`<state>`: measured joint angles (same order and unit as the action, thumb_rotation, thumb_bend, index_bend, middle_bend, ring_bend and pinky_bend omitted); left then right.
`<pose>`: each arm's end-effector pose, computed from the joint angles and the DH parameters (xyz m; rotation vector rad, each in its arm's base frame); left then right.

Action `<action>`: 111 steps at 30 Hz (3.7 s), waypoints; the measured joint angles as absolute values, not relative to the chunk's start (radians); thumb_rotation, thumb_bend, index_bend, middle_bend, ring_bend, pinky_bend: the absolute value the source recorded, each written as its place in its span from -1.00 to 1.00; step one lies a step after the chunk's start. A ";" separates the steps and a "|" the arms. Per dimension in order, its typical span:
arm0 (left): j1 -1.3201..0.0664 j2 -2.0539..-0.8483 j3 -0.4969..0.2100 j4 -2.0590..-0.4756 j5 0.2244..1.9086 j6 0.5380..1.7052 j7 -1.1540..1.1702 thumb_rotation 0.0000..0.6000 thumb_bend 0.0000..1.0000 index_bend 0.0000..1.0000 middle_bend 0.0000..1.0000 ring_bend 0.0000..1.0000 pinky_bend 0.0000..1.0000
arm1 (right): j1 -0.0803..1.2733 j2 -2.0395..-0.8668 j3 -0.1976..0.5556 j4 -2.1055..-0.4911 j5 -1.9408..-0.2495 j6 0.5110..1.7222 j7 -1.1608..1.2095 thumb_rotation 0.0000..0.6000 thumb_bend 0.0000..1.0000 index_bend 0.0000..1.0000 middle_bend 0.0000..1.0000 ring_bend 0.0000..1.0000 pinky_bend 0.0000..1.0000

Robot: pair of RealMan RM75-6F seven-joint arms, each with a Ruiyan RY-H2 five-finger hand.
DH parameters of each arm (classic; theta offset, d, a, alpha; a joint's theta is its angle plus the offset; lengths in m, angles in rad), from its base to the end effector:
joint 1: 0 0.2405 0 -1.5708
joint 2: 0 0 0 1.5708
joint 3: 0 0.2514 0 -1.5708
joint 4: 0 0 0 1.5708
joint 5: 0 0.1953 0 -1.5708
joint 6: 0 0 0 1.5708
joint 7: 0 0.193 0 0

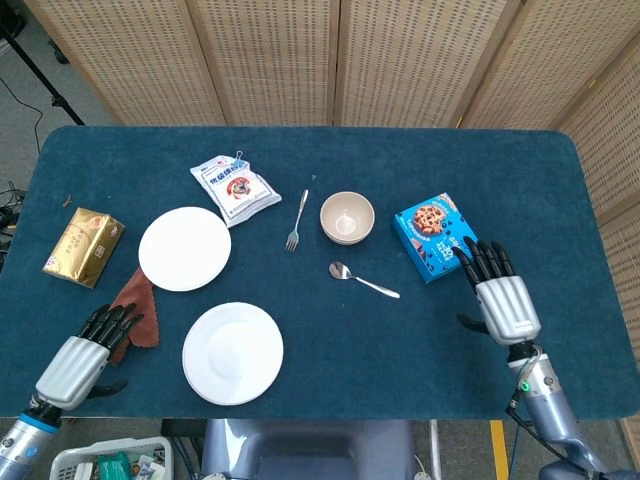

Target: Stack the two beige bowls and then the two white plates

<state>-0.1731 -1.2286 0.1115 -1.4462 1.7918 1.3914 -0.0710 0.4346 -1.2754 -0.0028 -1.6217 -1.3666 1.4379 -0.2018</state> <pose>-0.2776 0.2091 0.0829 -1.8405 -0.9184 -0.9331 -0.2223 -0.3090 0.1083 1.5703 -0.7823 0.9980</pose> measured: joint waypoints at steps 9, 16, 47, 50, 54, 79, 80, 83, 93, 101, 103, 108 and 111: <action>-0.192 -1.320 0.150 -1.348 1.873 1.397 -0.093 1.00 -0.90 -0.67 -1.00 -1.00 -1.00 | 0.297 -1.232 -0.069 -1.640 -1.450 1.554 -0.096 1.00 -1.00 -1.00 -1.00 -1.00 -1.00; -0.202 -1.401 0.158 -1.284 1.896 1.405 -0.089 1.00 -0.88 -0.67 -1.00 -1.00 -1.00 | 0.253 -1.197 -0.086 -1.640 -1.535 1.610 -0.012 1.00 -1.00 -1.00 -1.00 -1.00 -1.00; -0.274 -1.613 0.144 -1.184 1.860 1.345 -0.029 1.00 -0.48 -0.54 -1.00 -1.00 -1.00 | 0.193 -1.163 -0.012 -1.644 -1.580 1.597 0.063 1.00 -1.00 -1.00 -1.00 -1.00 -1.00; -0.276 -1.622 0.146 -1.181 1.858 1.344 -0.027 1.00 -0.38 -0.42 -1.00 -1.00 -1.00 | 0.189 -1.163 -0.008 -1.646 -1.585 1.596 0.065 1.00 -1.00 -1.00 -1.00 -1.00 -1.00; -0.277 -1.639 0.148 -1.172 1.855 1.350 -0.029 1.00 -0.28 -0.24 -1.00 -1.00 -1.00 | 0.184 -1.161 -0.002 -1.647 -1.590 1.596 0.069 1.00 -1.00 -1.00 -1.00 -1.00 -1.00; -0.267 -1.689 0.162 -1.114 1.836 1.418 -0.111 1.00 0.27 0.50 -1.00 -1.00 -1.00 | 0.165 -1.160 0.023 -1.651 -1.613 1.580 0.074 1.00 -1.00 -1.00 -1.00 -1.00 -1.00; -0.267 -1.690 0.160 -1.113 1.835 1.422 -0.113 1.00 0.27 0.51 -1.00 -1.00 -1.00 | 0.164 -1.160 0.023 -1.651 -1.613 1.580 0.074 1.00 -1.00 -1.00 -1.00 -1.00 -1.00; -0.270 -1.689 0.146 -1.115 1.829 1.438 -0.127 1.00 0.31 0.53 -1.00 -1.00 -1.00 | 0.162 -1.159 0.025 -1.652 -1.618 1.582 0.074 1.00 -1.00 -1.00 -1.00 -1.00 -1.00; -0.312 -1.646 0.094 -1.181 1.815 1.450 -0.111 1.00 0.43 0.58 -1.00 -1.00 -1.00 | 0.157 -1.158 0.030 -1.656 -1.626 1.576 0.071 1.00 -1.00 -1.00 -1.00 -1.00 -1.00; -0.355 -1.613 0.037 -1.240 1.789 1.431 -0.080 1.00 0.42 0.69 -1.00 -1.00 -1.00 | 0.153 -1.158 0.036 -1.657 -1.629 1.574 0.073 1.00 -1.00 -1.00 -1.00 -1.00 -1.00; -0.369 -1.603 0.018 -1.260 1.778 1.424 -0.073 1.00 0.42 0.70 -1.00 -1.00 -1.00 | 0.153 -1.157 0.037 -1.657 -1.629 1.573 0.074 1.00 -1.00 -1.00 -1.00 -1.00 -1.00; -0.397 -1.576 -0.031 -1.310 1.748 1.414 -0.057 1.00 0.42 0.72 -1.00 -1.00 -1.00 | 0.151 -1.157 0.041 -1.656 -1.627 1.571 0.076 1.00 -1.00 -1.00 -1.00 -1.00 -1.00; -0.409 -1.557 -0.054 -1.335 1.732 1.412 -0.049 1.00 0.42 0.72 -1.00 -1.00 -1.00 | 0.151 -1.158 0.042 -1.655 -1.628 1.568 0.075 1.00 -1.00 -1.00 -1.00 -1.00 -1.00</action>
